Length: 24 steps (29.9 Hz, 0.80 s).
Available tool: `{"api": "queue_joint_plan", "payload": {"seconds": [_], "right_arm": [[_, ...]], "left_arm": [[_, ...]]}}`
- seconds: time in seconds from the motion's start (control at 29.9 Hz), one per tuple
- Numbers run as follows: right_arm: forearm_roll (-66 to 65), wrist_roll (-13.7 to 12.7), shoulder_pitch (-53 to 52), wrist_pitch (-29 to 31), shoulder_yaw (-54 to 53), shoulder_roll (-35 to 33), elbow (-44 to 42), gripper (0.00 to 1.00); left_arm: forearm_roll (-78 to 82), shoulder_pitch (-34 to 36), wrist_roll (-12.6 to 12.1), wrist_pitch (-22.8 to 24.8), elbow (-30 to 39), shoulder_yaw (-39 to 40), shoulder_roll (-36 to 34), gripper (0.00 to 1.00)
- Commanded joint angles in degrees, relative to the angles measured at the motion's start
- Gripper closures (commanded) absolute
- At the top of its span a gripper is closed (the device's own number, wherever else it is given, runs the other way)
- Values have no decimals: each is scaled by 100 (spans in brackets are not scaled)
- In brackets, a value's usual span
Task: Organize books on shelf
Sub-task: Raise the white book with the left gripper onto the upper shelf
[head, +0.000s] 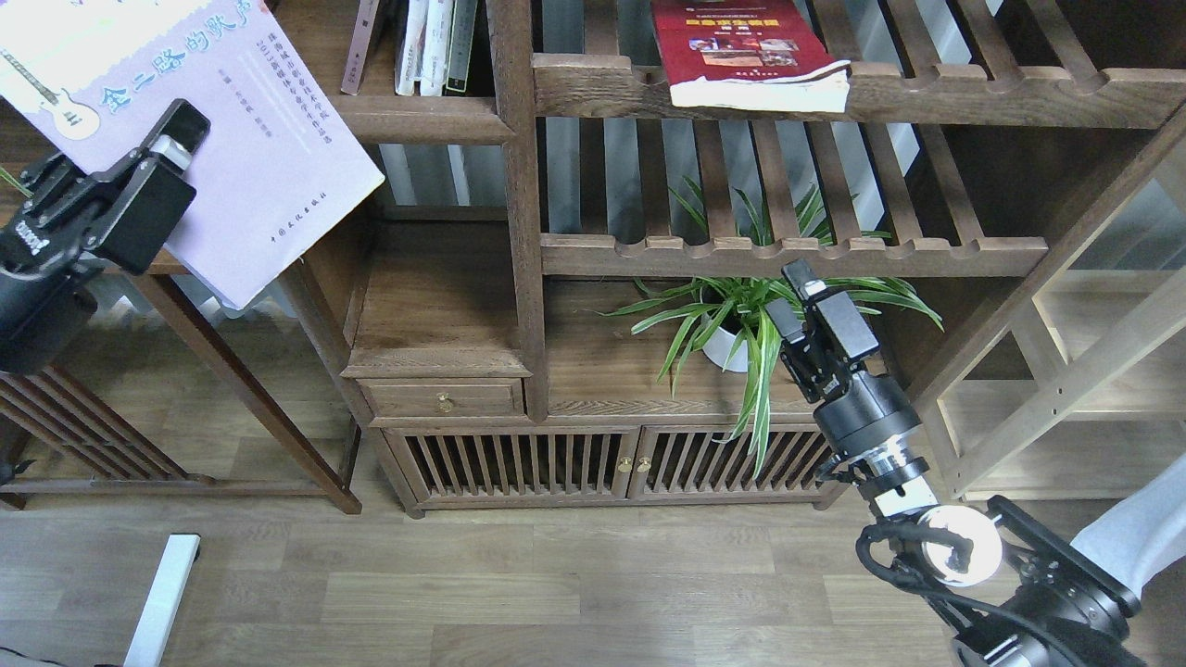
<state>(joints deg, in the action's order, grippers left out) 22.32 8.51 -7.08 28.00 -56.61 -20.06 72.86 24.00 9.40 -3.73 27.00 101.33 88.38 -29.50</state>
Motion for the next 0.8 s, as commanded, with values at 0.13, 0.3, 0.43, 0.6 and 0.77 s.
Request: {"api": "queue_joint_plan", "payload": {"seconds": [0.13,0.3,0.43,0.6,0.77], "right_arm": [[0,-8,-39,0,-17,-42,0,9],[0,-8,-31,0,-69,-51,0,9],[0,-8,-39,0,-78,-51,0,9],[0,-8,-39,0,-61,-42,0,9],[0,-8,-57,0,-61,-51,0,9]], "left_arm": [[0,290,4,-774,-52,-5,-4,92],[139,510,4,-1310,-69,-101,-4,92],[316,739,4,-1697,-95,-180,128,92],[658,914,4,-2119,-122,-338,172,93],[1036,1248,4,-2787,-139,-698,181,93]]}}
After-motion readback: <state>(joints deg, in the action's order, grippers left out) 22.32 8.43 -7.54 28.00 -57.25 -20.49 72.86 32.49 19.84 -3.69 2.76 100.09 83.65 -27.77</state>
